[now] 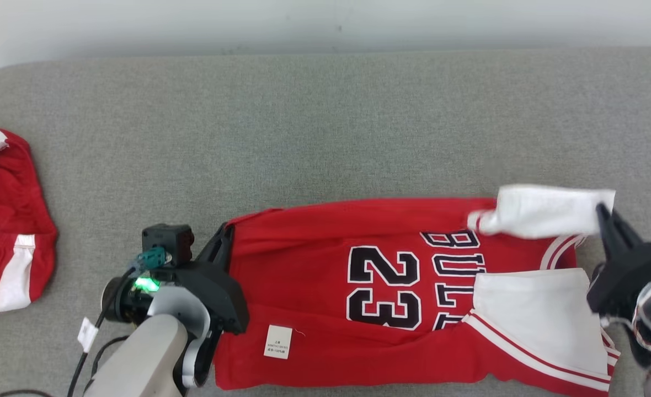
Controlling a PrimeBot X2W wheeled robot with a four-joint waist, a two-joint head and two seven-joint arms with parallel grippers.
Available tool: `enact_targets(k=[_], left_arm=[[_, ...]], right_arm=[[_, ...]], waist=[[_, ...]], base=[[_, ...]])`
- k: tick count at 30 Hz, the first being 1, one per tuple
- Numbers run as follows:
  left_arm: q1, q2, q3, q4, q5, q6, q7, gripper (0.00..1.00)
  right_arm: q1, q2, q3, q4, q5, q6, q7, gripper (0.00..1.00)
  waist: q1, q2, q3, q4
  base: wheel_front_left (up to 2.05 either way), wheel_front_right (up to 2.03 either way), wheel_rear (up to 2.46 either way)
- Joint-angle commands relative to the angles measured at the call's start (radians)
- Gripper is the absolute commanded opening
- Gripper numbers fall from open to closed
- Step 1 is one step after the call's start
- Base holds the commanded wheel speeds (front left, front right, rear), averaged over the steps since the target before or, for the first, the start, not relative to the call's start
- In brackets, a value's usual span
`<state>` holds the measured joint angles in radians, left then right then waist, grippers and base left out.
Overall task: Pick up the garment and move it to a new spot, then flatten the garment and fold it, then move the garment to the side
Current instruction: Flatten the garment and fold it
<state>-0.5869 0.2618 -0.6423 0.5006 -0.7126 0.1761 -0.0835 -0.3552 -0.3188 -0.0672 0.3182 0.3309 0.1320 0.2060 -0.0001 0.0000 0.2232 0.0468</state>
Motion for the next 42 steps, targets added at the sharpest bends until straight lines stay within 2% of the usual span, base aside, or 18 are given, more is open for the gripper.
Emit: enact_targets(k=[1,12,22,24,26,28,29,30,31,37,42], left_arm=[[0.02,0.003,0.004,0.003,-0.004,0.005,-0.009,0.0],[0.088,0.01,0.01,0.021,-0.031,0.013,-0.031,0.0],[0.123,0.009,0.016,0.016,-0.048,0.029,-0.047,0.0],[0.135,0.006,0.017,0.019,-0.053,0.035,-0.05,0.25],[0.145,0.001,0.019,0.021,-0.058,0.036,-0.054,0.21],[0.156,-0.003,0.019,0.022,-0.064,0.037,-0.06,0.32],[0.162,-0.005,0.019,0.023,-0.066,0.037,-0.062,0.5],[0.166,-0.006,0.02,0.024,-0.065,0.036,-0.066,0.83],[0.17,-0.007,0.021,0.026,-0.065,0.035,-0.071,1.0],[0.215,-0.015,0.04,0.018,-0.073,0.015,-0.144,1.0],[0.276,-0.014,0.133,-0.059,-0.033,-0.01,-0.181,1.0]], right_arm=[[0.039,0.009,-0.003,-0.028,0.007,-0.003,0.019,0.0],[0.277,0.061,-0.056,-0.262,-0.003,-0.003,0.134,0.0],[0.36,0.096,-0.064,-0.293,-0.012,-0.003,0.164,0.0],[0.37,0.1,-0.057,-0.291,-0.018,-0.003,0.173,0.0],[0.383,0.099,-0.054,-0.288,-0.024,-0.003,0.177,0.0],[0.392,0.1,-0.056,-0.28,-0.031,-0.003,0.179,0.0],[0.397,0.102,-0.055,-0.277,-0.033,-0.003,0.179,0.01],[0.4,0.107,-0.056,-0.273,-0.032,-0.003,0.177,0.25],[0.402,0.111,-0.059,-0.269,-0.033,-0.003,0.175,1.0],[0.433,0.113,-0.049,-0.247,-0.035,-0.003,0.187,1.0],[0.45,0.13,-0.072,-0.271,-0.022,-0.003,0.175,1.0]], waist=[[0.0001,0.0,-0.015,-0.003],[0.0001,0.0,-0.048,-0.02],[0.0001,0.0,-0.059,-0.024],[0.0001,0.0,-0.065,-0.025],[0.0001,0.0,-0.073,-0.025],[0.0001,0.0,-0.08,-0.024],[0.0001,0.0,-0.084,-0.024],[0.0001,0.0,-0.088,-0.024],[0.0001,0.0,-0.093,-0.023],[0.0001,0.0,-0.132,-0.017],[0.0001,0.0,-0.166,-0.012]], base=[[0.0,0.0,0.0],[0.0,0.0,0.0],[0.0,0.0,0.0],[0.0,0.0,0.0],[0.0,0.0,0.0],[0.0,0.0,0.0],[0.0,0.0,0.0],[0.0,0.0,0.0],[0.0,0.0,0.0],[0.0,0.0,0.0],[0.0,0.0,0.0]])
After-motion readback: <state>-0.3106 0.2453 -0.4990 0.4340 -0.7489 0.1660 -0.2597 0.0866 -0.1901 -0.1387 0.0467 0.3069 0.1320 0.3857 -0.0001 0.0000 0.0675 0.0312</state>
